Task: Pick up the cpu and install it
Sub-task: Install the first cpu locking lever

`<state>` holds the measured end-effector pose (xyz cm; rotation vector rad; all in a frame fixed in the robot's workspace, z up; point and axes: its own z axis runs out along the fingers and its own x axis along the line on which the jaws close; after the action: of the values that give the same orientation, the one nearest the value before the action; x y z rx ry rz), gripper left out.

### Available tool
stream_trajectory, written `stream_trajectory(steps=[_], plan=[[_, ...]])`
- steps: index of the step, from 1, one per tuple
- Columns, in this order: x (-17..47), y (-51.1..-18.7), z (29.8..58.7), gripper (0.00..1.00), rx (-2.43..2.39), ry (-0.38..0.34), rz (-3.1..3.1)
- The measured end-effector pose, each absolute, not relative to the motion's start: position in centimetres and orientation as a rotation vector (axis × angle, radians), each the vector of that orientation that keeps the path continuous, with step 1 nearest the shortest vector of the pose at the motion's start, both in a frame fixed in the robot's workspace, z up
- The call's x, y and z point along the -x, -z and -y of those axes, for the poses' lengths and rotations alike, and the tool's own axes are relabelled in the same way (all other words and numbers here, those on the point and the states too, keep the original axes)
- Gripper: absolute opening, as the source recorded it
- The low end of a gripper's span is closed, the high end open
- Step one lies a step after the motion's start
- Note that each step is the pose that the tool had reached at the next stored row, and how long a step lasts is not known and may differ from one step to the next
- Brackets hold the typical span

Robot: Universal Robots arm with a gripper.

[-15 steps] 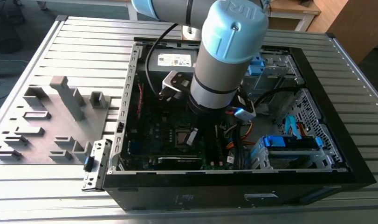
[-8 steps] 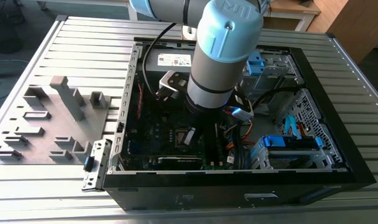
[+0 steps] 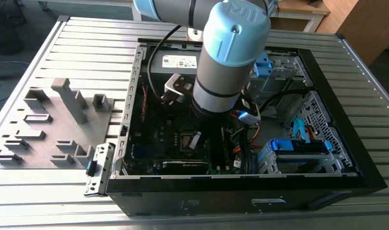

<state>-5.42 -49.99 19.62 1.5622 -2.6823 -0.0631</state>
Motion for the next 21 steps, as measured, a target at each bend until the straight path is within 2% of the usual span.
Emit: stream_trajectory(steps=[21], plan=[[4.49, -18.82, 50.05, 0.12, -1.562, 0.063, 2.682]])
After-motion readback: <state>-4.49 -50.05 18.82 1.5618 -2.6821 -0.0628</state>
